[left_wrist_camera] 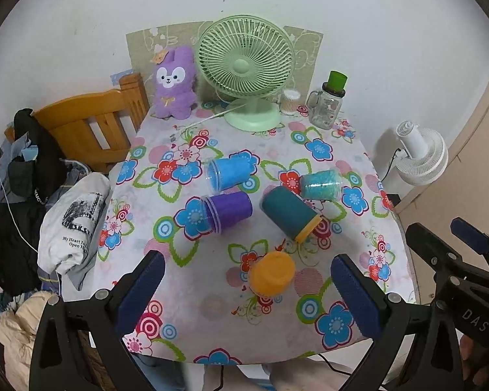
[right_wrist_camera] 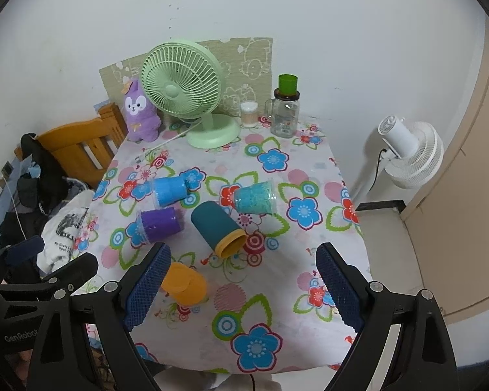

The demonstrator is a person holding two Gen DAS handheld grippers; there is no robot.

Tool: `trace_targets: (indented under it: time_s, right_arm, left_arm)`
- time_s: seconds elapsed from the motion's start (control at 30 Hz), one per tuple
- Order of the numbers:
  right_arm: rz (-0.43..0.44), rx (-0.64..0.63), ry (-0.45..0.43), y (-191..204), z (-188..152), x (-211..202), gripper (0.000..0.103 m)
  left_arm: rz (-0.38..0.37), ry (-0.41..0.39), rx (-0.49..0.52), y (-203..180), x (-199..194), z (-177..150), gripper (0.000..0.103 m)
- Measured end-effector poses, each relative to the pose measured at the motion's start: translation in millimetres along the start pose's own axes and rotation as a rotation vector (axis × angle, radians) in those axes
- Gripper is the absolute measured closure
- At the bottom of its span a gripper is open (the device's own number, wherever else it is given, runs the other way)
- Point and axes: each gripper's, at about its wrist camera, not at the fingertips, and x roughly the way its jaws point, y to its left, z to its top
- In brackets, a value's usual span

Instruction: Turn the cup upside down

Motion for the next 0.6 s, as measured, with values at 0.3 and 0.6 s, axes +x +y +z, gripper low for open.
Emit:
trace_targets:
  time_s: [0.3,0.6]
  right_arm:
    - [-0.007,0.001,0.002,-1.5,0.2,0.5,0.011]
    - [-0.009,0.009,0.011,-6.6,0.7,6.3,0.011]
  left_arm:
    - [0.004,-0.005,0.009,-3.3,1.1,1.7,0.000]
    - [-0.001,-0.001,0.014,-5.5,4.7,4.2,0.000]
